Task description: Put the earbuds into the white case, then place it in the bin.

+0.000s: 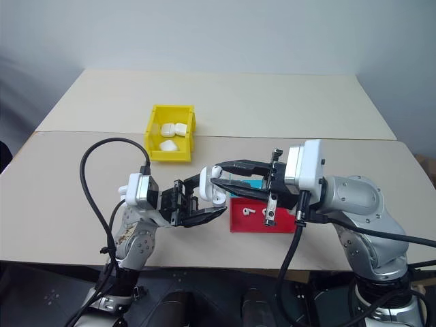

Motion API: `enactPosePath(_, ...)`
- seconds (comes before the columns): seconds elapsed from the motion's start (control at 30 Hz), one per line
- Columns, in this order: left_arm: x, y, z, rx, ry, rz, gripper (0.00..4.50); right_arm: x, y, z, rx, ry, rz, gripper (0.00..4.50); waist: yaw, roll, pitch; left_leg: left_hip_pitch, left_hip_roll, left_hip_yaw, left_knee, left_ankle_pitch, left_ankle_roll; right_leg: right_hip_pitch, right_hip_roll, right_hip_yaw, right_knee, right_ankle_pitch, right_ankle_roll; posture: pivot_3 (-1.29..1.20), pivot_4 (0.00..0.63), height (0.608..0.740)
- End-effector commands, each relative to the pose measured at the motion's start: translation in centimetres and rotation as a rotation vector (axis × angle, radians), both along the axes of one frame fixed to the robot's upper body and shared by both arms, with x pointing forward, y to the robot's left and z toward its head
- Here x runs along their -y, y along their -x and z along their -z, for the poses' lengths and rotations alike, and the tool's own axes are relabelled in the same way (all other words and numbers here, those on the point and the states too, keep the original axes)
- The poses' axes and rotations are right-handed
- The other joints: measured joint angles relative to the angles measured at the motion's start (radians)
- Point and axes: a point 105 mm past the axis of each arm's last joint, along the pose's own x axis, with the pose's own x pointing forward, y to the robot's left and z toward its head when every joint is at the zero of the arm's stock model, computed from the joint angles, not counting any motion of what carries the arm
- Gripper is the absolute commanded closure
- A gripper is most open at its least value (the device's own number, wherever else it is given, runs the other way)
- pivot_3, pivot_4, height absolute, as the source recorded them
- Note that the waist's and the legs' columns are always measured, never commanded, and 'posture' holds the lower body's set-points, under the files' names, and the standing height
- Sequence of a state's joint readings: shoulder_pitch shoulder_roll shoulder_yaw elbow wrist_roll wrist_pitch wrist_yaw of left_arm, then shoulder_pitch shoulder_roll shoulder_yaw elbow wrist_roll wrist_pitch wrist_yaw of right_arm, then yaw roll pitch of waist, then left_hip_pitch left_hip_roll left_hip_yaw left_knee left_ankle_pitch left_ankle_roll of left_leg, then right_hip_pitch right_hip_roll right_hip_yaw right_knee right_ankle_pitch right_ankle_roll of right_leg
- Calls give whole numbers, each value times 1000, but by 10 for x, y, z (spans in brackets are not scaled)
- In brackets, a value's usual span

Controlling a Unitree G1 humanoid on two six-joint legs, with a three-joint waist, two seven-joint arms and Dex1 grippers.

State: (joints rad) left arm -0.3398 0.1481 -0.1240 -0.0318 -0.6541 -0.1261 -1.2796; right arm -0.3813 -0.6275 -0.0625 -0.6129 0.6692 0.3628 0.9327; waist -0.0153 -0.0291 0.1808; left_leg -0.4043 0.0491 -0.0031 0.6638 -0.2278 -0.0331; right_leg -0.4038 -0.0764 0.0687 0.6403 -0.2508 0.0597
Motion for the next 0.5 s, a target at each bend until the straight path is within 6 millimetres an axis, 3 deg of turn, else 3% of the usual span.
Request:
enactPosePath(0.03,1,8,-8,45,18,26,1727,2,2,-4,46,-3,5,3559,0,0,0,0,0,0,0,0,0,0,0,0,0,0,0,0,150,740)
enactPosePath(0.5,1,5,-10,58,21,21,1727,4,-4,5,43,33,30,3559,0,0,0,0,0,0,0,0,0,0,0,0,0,0,0,0,150,740)
